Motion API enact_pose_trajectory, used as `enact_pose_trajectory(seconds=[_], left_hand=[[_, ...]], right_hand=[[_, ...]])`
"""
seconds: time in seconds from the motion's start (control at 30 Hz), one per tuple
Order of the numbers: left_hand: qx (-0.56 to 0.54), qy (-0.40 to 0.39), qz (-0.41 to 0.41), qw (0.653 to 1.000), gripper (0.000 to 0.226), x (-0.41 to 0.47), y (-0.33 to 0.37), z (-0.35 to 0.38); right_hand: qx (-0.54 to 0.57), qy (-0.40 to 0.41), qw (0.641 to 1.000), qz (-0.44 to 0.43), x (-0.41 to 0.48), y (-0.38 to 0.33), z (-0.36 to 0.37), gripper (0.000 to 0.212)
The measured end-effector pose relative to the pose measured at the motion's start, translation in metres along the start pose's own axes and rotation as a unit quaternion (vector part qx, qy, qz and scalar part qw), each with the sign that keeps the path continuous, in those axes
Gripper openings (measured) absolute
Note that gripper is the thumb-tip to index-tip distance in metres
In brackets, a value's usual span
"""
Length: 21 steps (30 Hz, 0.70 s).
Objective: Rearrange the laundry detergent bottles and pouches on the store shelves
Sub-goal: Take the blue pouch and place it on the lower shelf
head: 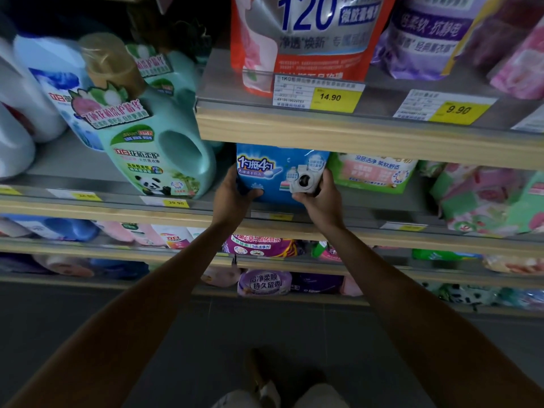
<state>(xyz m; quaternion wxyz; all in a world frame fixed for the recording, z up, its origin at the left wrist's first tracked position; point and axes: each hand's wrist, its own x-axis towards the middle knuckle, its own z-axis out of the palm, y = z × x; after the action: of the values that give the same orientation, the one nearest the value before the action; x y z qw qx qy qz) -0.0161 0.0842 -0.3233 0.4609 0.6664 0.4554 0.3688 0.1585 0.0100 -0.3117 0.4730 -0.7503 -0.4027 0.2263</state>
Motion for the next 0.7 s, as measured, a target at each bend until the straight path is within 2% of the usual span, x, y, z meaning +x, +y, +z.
enact_pose_trajectory(seconds=[0.1,0.4,0.6,0.7], left_hand=[[0.003,0.007,0.009,1.000,0.046,0.006,0.005,-0.002],[0.065,0.008,-0.074,0.995,0.047,-0.009,-0.017,0.006],[0.087,0.023,-0.079,0.993,0.058,-0.017,-0.010,0.009],[0.136,0.030,-0.084,0.987,0.065,-0.020,-0.003,0.009]], right_hand=[[0.002,0.007,1.000,-0.005,0.004,-0.004,0.001,0.070],[0.009,-0.028,0.999,0.039,-0.013,0.012,0.009,0.051],[0.003,-0.045,0.999,0.029,-0.019,0.010,0.010,0.049],[-0.040,-0.042,0.998,0.009,-0.023,0.010,0.005,0.044]])
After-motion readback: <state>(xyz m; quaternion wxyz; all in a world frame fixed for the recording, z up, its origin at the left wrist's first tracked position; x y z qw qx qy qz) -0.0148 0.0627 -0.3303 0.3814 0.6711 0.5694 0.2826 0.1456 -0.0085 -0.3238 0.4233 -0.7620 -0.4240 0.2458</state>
